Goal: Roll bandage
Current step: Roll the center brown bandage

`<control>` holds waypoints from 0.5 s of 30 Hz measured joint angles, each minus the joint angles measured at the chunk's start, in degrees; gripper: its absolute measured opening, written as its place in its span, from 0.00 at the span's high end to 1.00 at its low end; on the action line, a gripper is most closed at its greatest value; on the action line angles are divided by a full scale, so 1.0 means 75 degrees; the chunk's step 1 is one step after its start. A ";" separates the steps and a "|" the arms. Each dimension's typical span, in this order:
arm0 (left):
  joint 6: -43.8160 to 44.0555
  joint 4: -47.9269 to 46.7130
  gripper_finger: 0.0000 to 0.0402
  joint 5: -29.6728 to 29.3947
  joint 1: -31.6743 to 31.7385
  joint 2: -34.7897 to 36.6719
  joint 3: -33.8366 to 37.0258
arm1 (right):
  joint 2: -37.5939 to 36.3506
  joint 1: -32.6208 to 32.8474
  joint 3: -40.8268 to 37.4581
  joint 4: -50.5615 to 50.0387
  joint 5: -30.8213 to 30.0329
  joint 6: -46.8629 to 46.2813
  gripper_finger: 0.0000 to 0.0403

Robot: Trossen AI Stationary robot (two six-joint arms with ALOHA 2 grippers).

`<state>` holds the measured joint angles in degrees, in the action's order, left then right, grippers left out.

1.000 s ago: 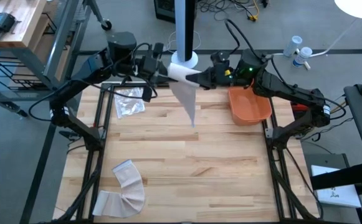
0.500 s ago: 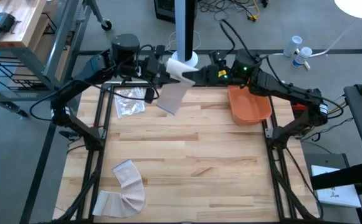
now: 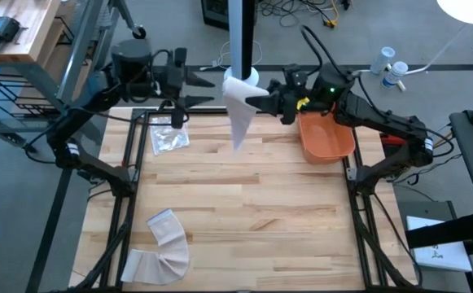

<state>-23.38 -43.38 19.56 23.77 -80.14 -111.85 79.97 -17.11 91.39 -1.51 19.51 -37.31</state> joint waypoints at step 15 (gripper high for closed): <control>0.1481 0.0608 0.23 0.0955 -0.0006 -0.0930 -0.0003 | -0.0176 -0.0002 0.0000 -0.1037 -0.0461 0.3289 0.68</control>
<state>-12.28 -38.82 26.73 23.73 -87.12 -111.87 78.65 -17.12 91.39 -9.29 16.05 -12.64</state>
